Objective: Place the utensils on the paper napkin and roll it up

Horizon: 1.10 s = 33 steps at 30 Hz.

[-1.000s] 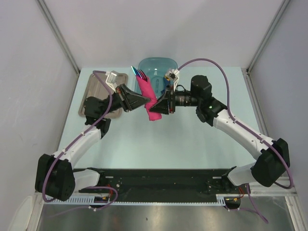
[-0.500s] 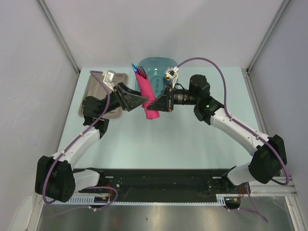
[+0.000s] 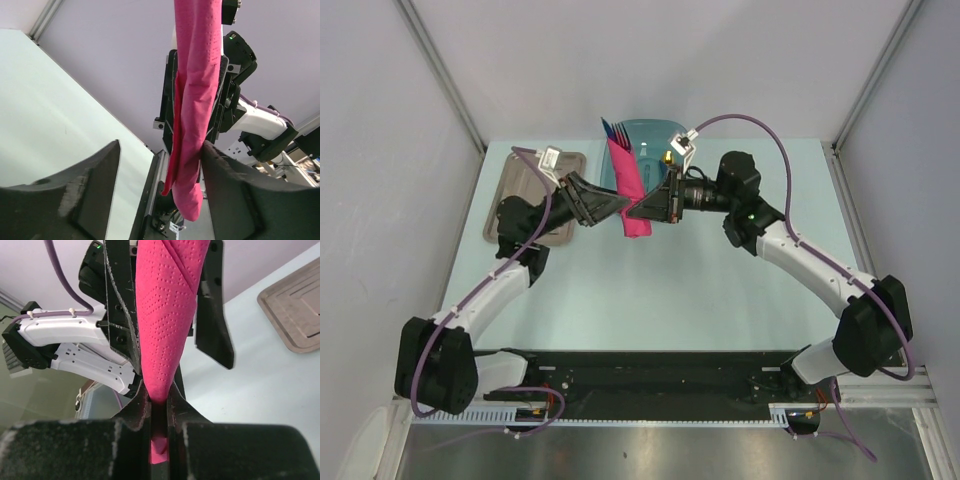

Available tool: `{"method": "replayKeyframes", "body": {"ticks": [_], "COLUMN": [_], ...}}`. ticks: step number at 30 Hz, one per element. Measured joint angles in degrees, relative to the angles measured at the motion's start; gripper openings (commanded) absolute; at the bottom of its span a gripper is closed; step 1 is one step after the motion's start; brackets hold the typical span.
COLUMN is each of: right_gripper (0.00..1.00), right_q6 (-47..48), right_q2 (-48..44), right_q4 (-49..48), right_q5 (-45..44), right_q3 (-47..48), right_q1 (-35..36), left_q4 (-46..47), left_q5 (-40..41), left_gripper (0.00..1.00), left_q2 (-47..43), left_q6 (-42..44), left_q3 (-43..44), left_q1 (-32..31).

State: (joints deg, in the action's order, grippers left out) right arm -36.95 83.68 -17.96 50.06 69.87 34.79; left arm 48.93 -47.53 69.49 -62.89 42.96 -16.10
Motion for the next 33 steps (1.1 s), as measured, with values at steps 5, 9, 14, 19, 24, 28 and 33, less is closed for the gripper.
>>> {"method": "replayKeyframes", "body": {"ticks": [5,9,14,19,24,28,33], "right_gripper": [0.00,0.00,0.11,0.64,1.00,1.00,1.00], "right_q6": [-0.4,-0.3,0.5,1.0,3.1,5.2,6.6], "right_q2": [0.4,0.4,0.4,0.4,0.4,0.4,0.4], "right_q4": [0.1,0.4,0.8,1.6,4.5,7.6,11.0], "right_q5": [-0.2,-0.9,-1.6,-1.5,-1.5,-2.5,-3.7], "right_q3": [0.0,0.0,0.0,0.0,0.9,1.7,1.8], "right_q1": [-0.6,-0.9,-1.7,-3.8,-7.8,-12.2,-17.6], "left_q4": [0.9,1.8,2.4,-1.3,-12.7,-19.5,-22.9], "left_q5": [0.3,0.2,0.0,-0.7,1.1,2.0,2.8], "left_gripper": [0.30,0.05,0.00,0.00,0.00,0.00,0.00], "left_q2": [1.4,1.6,3.3,6.2,11.2,17.6,25.9], "left_q6": [-0.4,-1.0,-1.5,-0.1,5.4,9.0,10.6], "left_q3": [1.2,2.1,3.2,6.9,13.6,19.2,25.1], "left_q1": [-1.2,-1.7,-1.8,-2.2,-2.1,-1.9,-1.8]}}
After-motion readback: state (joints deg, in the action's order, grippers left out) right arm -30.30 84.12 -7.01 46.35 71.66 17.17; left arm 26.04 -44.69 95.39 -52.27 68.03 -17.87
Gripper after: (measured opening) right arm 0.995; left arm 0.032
